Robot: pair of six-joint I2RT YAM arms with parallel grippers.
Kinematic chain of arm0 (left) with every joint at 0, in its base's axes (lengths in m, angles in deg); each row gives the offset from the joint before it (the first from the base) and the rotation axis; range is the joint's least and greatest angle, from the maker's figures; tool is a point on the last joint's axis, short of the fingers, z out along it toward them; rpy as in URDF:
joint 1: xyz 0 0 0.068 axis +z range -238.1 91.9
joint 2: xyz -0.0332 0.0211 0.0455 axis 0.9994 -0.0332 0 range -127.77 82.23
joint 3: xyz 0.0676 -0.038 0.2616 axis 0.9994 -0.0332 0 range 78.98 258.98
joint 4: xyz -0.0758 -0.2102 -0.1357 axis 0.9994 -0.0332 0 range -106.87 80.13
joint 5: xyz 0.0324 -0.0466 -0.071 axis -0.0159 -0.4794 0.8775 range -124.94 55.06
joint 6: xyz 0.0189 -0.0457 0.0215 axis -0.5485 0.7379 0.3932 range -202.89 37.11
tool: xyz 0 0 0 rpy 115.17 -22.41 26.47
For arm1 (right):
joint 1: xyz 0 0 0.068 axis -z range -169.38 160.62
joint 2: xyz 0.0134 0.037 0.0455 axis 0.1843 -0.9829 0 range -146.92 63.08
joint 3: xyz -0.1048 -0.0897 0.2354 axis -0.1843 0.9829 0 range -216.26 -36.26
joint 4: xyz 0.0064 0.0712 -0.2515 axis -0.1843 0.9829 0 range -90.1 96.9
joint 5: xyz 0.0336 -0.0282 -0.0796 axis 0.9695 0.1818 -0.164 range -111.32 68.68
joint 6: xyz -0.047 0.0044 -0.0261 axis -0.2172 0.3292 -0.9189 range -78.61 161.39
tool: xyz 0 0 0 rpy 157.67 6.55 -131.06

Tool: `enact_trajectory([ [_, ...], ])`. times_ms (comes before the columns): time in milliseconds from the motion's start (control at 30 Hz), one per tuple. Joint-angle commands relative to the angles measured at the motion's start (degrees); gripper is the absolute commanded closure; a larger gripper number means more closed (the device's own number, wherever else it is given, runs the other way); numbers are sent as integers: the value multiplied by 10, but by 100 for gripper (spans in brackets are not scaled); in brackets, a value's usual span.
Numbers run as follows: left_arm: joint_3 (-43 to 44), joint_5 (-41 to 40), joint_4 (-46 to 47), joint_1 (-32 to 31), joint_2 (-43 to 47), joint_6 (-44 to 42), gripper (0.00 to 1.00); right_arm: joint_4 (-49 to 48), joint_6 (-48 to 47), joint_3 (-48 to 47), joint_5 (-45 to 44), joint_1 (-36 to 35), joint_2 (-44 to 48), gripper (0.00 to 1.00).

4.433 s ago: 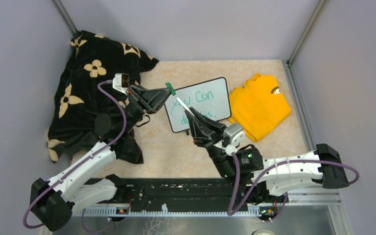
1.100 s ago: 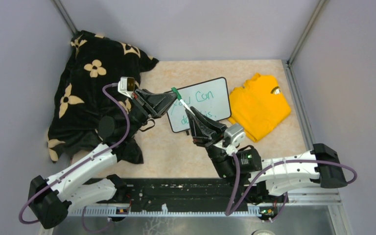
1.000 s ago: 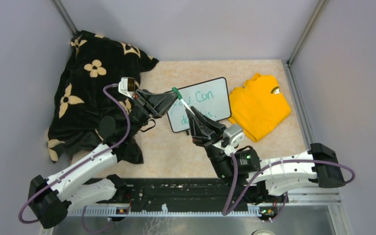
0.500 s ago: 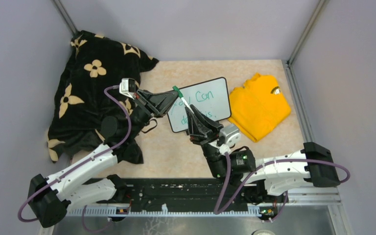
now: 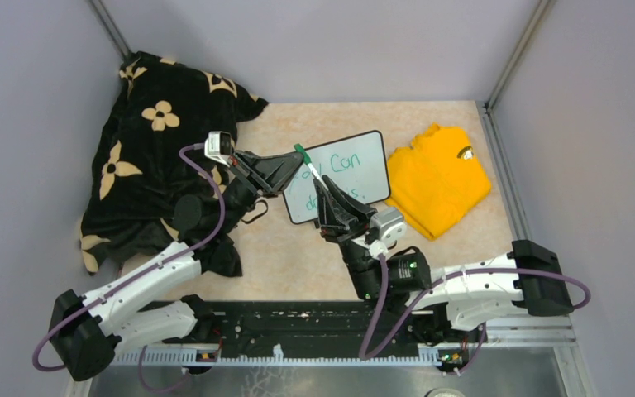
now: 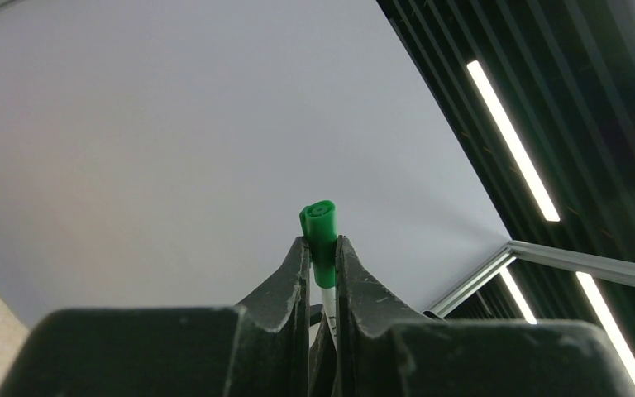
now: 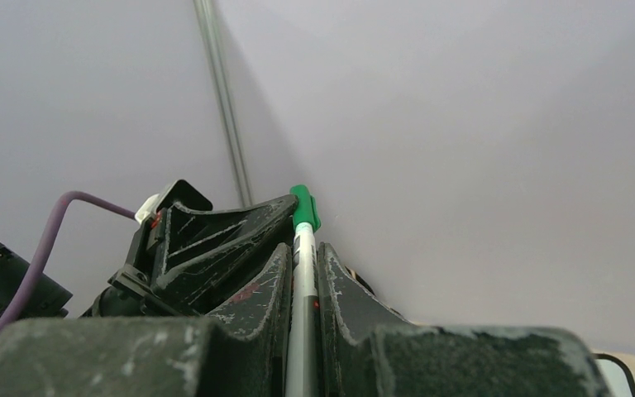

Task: Write a sentence on the whiteboard
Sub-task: Close the whiteboard marker at the center of the board.

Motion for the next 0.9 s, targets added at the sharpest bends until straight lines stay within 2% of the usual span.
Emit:
enact_trajectory([
  [0,14,33,6,-15,-4,-6,100,1,10,-32,11,4,-8,100],
  [867,30,44,8,-33,-35,-11,100,17,6,-47,17,4,-23,100],
])
